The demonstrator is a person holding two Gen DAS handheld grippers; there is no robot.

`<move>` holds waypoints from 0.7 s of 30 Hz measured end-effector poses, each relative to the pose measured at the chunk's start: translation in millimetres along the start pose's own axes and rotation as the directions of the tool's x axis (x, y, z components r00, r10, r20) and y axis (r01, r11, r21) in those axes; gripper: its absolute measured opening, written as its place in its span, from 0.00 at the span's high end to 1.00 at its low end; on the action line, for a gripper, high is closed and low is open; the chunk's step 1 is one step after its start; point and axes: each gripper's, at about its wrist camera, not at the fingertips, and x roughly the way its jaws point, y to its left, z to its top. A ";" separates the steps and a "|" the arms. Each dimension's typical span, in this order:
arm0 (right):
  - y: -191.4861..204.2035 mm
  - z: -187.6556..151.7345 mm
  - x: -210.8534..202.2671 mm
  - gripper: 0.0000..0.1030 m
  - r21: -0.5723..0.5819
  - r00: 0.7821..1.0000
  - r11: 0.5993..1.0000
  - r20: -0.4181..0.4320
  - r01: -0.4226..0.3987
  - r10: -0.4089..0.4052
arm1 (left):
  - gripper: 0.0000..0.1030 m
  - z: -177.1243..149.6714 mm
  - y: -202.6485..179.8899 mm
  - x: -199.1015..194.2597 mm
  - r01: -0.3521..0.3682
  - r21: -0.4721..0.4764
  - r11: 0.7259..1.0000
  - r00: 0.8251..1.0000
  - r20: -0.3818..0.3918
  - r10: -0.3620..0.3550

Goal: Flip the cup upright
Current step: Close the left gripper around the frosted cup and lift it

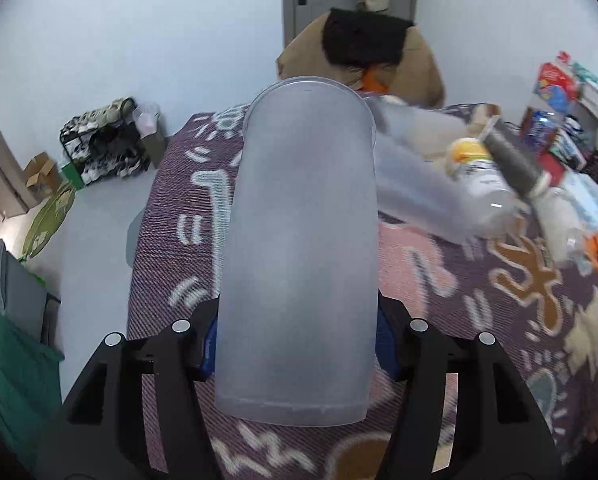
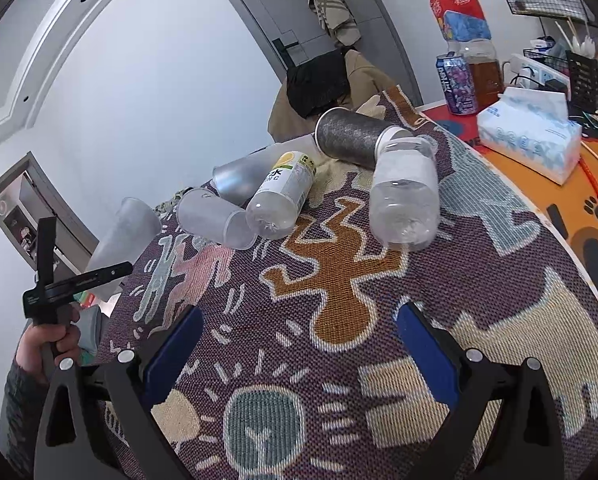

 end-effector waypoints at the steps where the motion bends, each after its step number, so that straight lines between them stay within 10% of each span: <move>1: -1.5 -1.8 -4.7 0.07 0.006 1.000 1.000 0.005 -0.001 0.001 | 0.42 -1.7 -3.9 -5.4 0.011 0.004 1.000 1.000 0.007 -0.011; 21: -15.1 -29.8 -61.2 0.07 0.051 0.998 0.998 0.060 -0.025 0.021 | 0.42 -74.5 -115.6 -77.5 0.304 0.062 0.951 0.951 0.042 -0.307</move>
